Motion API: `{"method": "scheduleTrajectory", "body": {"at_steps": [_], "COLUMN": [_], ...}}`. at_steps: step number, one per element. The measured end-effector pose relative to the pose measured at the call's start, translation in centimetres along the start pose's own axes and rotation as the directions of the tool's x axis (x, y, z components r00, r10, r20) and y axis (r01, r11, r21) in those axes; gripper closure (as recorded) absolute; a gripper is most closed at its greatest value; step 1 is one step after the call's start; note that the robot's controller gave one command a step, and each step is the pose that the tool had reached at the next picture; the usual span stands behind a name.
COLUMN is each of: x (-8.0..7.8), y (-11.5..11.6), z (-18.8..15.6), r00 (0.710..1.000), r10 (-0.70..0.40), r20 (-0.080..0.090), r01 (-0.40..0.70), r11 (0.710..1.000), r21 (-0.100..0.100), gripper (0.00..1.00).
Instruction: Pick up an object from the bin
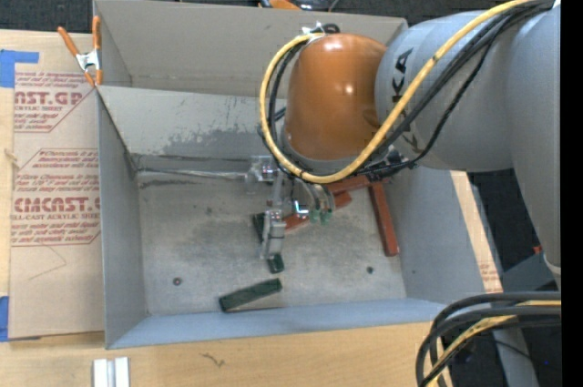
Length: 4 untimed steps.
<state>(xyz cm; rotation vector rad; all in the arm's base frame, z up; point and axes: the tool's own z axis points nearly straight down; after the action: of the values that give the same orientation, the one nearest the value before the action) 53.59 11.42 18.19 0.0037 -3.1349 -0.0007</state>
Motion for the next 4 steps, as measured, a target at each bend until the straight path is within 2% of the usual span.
{"method": "scheduleTrajectory", "body": {"at_steps": [1,2,3,4], "x": [-0.8,-4.4,-4.5,-4.5], "y": [-9.1,-8.7,-8.7,-10.1], "z": [6.9,11.5,11.1,-0.8], "r00": [0.991,0.988,0.988,0.988], "r10": [-0.135,-0.154,-0.154,-0.155], "r20": [0.002,0.007,0.008,0.017], "r01": [0.135,0.154,0.154,0.155], "r11": [0.991,0.988,0.988,0.988], "r21": [0.003,0.001,0.0,0.003], "gripper": [0.0,0.0,1.0,1.0]}}
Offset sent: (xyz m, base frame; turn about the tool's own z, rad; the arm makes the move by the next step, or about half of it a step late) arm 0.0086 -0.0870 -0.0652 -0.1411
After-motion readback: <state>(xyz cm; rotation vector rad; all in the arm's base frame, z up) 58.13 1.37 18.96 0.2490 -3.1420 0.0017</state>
